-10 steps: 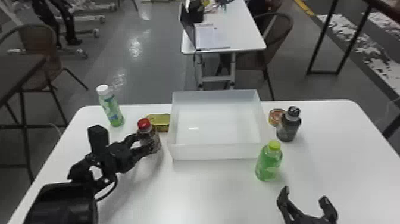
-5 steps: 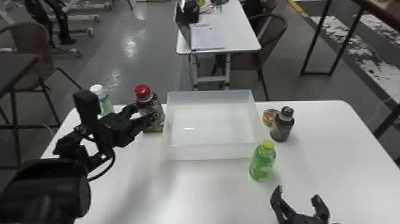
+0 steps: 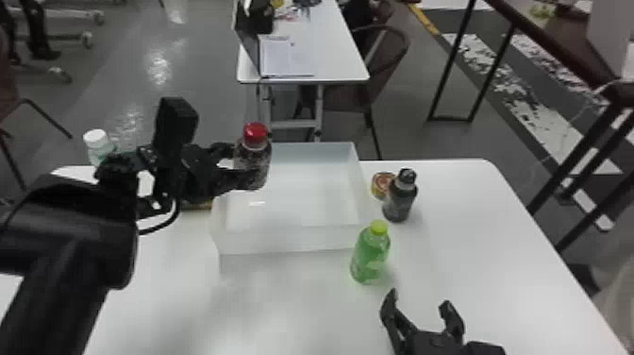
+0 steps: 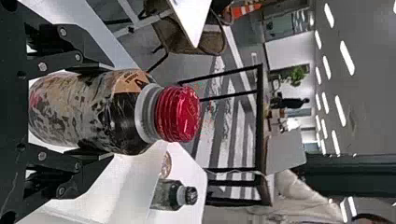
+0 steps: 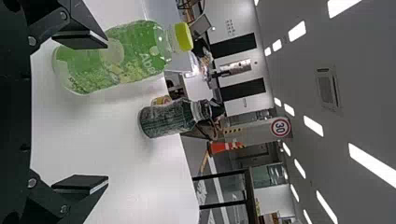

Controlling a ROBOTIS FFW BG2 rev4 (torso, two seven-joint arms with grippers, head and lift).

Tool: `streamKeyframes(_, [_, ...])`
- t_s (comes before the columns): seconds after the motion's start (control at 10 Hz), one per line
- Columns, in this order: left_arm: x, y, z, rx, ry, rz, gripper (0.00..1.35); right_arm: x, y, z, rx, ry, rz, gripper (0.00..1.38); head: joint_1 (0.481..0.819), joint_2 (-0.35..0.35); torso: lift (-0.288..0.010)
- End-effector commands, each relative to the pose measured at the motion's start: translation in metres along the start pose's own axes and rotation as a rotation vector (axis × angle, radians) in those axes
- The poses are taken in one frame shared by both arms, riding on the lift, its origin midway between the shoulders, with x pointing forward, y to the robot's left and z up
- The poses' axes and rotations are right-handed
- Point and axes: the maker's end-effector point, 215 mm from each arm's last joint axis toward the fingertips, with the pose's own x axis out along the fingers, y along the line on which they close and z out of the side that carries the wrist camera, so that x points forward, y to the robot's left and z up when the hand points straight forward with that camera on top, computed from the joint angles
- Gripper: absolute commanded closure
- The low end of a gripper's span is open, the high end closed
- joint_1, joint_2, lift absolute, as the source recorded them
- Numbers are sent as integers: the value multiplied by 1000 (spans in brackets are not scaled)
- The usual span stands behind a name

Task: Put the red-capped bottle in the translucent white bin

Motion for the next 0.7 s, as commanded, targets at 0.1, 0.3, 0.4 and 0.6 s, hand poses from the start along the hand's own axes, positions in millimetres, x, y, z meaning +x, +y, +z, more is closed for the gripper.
streamKeyframes(0.1, [51, -16, -40, 55, 59, -84, 822, 0, -1, -1, 3, 3, 2, 254, 695, -101, -77])
streamKeyframes(0.3, [63, -12, -43, 78, 44, -71, 512, 0, 0, -2, 6, 5, 3, 254, 695, -119, -77])
streamKeyframes(0.4, [60, -9, -46, 71, 35, -54, 295, 0, -1, -2, 8, 6, 1, 254, 695, -124, -77])
streamKeyframes(0.6, [55, -6, -46, 49, 8, -44, 119, -1, -1, -3, 9, 8, 0, 254, 695, -120, -77])
